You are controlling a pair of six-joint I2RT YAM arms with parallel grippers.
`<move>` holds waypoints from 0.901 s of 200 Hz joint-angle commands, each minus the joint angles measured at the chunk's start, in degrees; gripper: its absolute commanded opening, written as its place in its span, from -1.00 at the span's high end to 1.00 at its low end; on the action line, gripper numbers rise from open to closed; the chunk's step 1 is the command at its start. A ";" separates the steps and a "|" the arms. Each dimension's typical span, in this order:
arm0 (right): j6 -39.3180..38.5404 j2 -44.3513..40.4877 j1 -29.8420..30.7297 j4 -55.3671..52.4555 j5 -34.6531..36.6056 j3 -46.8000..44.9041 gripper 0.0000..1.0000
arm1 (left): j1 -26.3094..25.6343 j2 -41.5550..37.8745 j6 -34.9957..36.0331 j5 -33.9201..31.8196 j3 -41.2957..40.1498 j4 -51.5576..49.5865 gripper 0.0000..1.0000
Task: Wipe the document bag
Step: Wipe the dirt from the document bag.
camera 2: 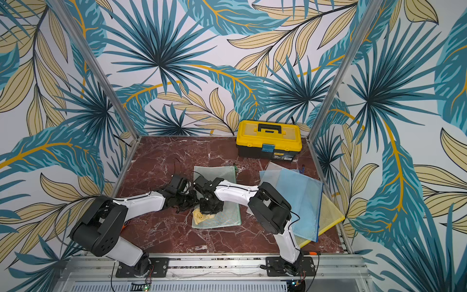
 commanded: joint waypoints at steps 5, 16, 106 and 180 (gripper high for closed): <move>1.22 -6.15 -5.44 -3.59 3.38 -12.42 1.00 | 0.23 0.38 0.14 -1.37 0.18 -0.10 1.00; 1.04 -10.77 -8.88 -3.39 4.19 -18.50 1.00 | 0.42 0.57 0.34 -1.33 0.04 -0.08 1.00; 2.99 -0.44 3.86 -4.80 1.30 1.56 1.00 | 0.42 0.66 0.17 0.29 1.22 -0.17 1.00; 4.36 -19.53 -5.96 -3.63 6.97 -27.56 1.00 | 0.58 0.31 1.60 0.78 1.17 -0.17 1.00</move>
